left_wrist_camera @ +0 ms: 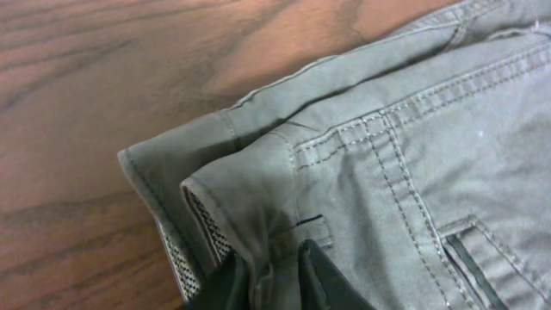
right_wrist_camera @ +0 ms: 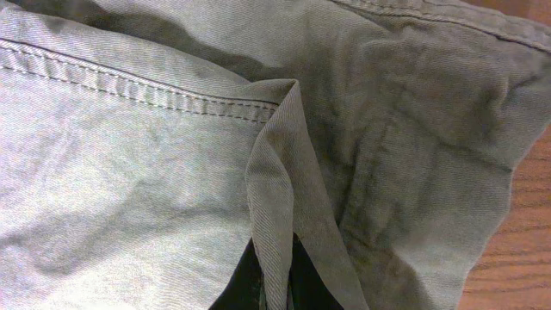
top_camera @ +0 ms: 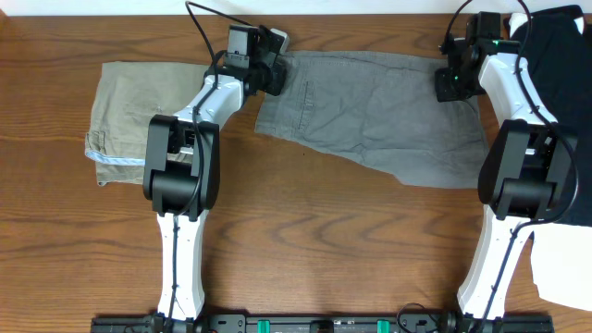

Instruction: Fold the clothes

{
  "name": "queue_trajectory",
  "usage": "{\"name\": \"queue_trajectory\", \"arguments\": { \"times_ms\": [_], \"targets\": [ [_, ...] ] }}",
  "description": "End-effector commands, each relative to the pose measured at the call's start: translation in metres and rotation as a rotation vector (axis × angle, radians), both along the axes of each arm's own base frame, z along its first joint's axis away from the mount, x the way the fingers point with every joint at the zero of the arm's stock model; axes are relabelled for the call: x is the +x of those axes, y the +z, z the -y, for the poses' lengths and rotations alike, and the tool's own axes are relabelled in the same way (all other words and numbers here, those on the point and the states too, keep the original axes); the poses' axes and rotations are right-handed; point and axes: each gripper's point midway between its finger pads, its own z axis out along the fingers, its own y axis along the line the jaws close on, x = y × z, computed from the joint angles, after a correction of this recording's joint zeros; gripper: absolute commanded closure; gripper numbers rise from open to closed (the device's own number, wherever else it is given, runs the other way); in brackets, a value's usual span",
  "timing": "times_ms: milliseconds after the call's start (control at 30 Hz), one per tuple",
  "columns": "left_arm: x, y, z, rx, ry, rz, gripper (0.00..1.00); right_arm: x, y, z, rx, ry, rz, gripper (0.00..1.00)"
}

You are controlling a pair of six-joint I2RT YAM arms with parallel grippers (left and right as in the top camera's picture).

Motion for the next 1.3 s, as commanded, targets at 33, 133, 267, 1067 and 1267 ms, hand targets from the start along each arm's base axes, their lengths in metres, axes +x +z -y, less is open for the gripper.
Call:
{"name": "queue_trajectory", "arguments": {
  "times_ms": [33, 133, 267, 1067, 1267],
  "targets": [
    [-0.001, -0.004, 0.003, -0.011, -0.013, -0.008, 0.94, 0.006, 0.021, 0.005, 0.011, -0.022, 0.049, 0.99],
    [0.001, -0.001, 0.003, -0.013, -0.014, 0.002, 0.94, 0.007, 0.022, 0.005, 0.011, -0.022, 0.053, 0.99],
    [0.007, 0.012, 0.004, -0.021, -0.014, 0.043, 0.94, 0.013, 0.024, 0.005, 0.022, -0.049, 0.080, 0.99],
    [-0.043, 0.120, -0.012, 0.012, 0.009, -0.006, 0.94, -0.021, 0.109, -0.009, 0.091, -0.011, 0.113, 0.99],
    [-0.072, 0.154, -0.018, 0.018, 0.009, -0.035, 0.94, -0.056, 0.133, -0.024, 0.138, 0.083, 0.054, 0.99]
  ]
}}
